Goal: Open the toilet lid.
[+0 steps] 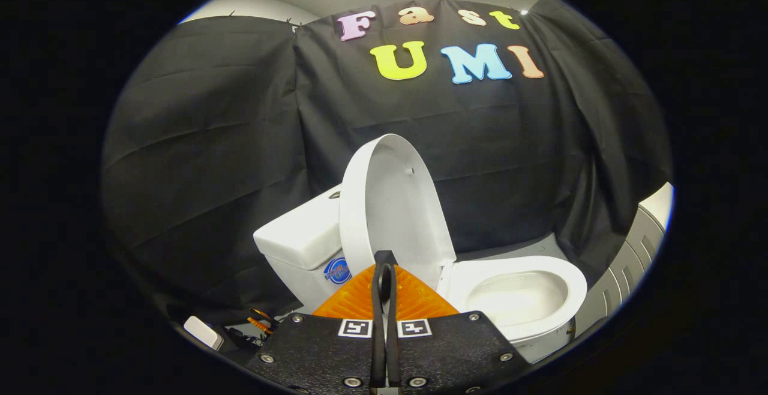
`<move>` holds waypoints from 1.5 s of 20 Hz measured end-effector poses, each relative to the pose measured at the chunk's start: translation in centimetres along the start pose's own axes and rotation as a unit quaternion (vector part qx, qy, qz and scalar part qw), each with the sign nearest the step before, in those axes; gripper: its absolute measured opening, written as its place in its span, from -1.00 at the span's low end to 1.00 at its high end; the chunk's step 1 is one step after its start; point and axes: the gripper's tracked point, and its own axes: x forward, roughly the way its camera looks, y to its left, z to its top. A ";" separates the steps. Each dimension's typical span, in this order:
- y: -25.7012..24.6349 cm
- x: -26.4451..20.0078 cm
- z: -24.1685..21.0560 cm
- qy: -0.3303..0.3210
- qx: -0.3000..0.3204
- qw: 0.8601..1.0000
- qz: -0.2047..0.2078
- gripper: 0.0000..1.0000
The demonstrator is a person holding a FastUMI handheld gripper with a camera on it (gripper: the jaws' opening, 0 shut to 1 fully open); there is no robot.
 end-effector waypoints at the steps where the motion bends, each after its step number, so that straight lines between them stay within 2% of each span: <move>1: 0.1 0.1 0.1 -0.001 -0.002 1.000 -0.002 -0.98; 14: 1.8 0.7 0.3 -0.025 -0.030 0.999 0.006 -0.98; 20: 1.3 0.5 0.6 -0.039 0.001 0.999 0.010 -0.94; 22: 1.9 0.6 0.5 -0.036 0.000 0.999 0.031 -0.89; 24: 3.6 0.4 -0.1 -0.028 0.006 0.996 0.080 -0.63; 25: 3.6 0.1 -0.5 -0.023 0.009 0.996 0.086 -0.29; 28: 1.9 -0.2 -0.3 -0.030 -0.004 0.998 0.063 0.74; 29: 1.7 -0.2 0.1 -0.036 -0.008 0.997 0.063 0.90; 30: 1.8 -0.4 0.5 -0.041 -0.012 0.997 0.065 0.91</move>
